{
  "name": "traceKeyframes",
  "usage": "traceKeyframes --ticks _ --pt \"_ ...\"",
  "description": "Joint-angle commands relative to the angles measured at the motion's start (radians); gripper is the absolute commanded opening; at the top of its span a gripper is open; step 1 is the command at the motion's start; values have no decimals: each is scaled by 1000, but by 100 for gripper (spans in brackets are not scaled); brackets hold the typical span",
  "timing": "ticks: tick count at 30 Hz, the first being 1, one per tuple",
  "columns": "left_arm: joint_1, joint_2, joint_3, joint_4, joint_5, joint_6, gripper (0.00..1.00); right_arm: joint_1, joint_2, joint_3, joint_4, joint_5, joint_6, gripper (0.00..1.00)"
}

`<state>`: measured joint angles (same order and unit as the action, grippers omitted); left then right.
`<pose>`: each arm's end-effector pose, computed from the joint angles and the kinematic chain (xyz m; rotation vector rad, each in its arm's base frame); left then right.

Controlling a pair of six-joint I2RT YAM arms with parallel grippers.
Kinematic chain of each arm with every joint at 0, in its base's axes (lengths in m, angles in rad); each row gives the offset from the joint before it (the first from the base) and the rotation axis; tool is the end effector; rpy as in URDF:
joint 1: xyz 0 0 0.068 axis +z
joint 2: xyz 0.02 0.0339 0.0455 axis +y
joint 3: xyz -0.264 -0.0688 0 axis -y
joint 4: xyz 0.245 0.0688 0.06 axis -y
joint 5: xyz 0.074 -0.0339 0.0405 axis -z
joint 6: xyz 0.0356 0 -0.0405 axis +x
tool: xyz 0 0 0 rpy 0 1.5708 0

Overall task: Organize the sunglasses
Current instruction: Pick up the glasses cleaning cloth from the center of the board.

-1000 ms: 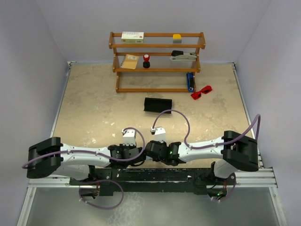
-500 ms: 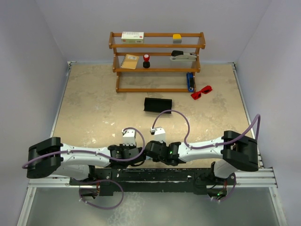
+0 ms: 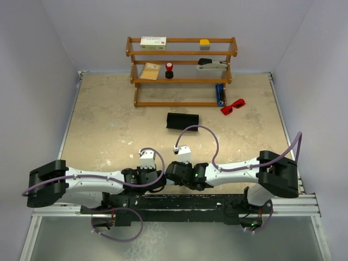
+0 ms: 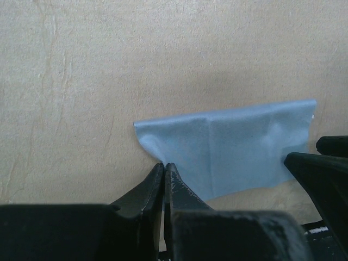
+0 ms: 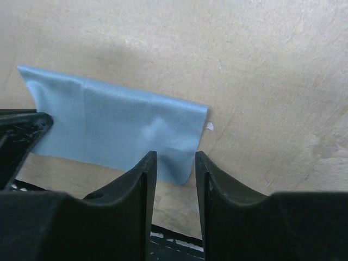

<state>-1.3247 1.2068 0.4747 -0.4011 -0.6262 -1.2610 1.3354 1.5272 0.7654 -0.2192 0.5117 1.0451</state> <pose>0.0670 -0.1811 0.1479 -0.0967 2.4148 -0.3013 0.0836 0.2737 0.1643 -0.1599 2.4244 0.4477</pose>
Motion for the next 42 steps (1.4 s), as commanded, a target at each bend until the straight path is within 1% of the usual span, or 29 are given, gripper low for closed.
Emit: traceKeyframes --ticks 1,11,25,31,35,42 --pt "-7 -29 -11 30 3 7 0 15 27 79 -47 64 26 38" --pt "-7 -44 -9 24 6 31 0 27 89 98 -69 76 81 38" --pt "-7 -58 -31 59 15 33 0 41 40 42 -84 91 137 37" --pt "-5 -117 -83 113 29 17 0 47 40 31 -69 93 148 38" --pt "-4 -162 -108 106 22 -1 0 50 42 31 -71 94 154 37" --pt "-3 -153 -94 81 20 4 0 54 52 34 -70 91 159 37"
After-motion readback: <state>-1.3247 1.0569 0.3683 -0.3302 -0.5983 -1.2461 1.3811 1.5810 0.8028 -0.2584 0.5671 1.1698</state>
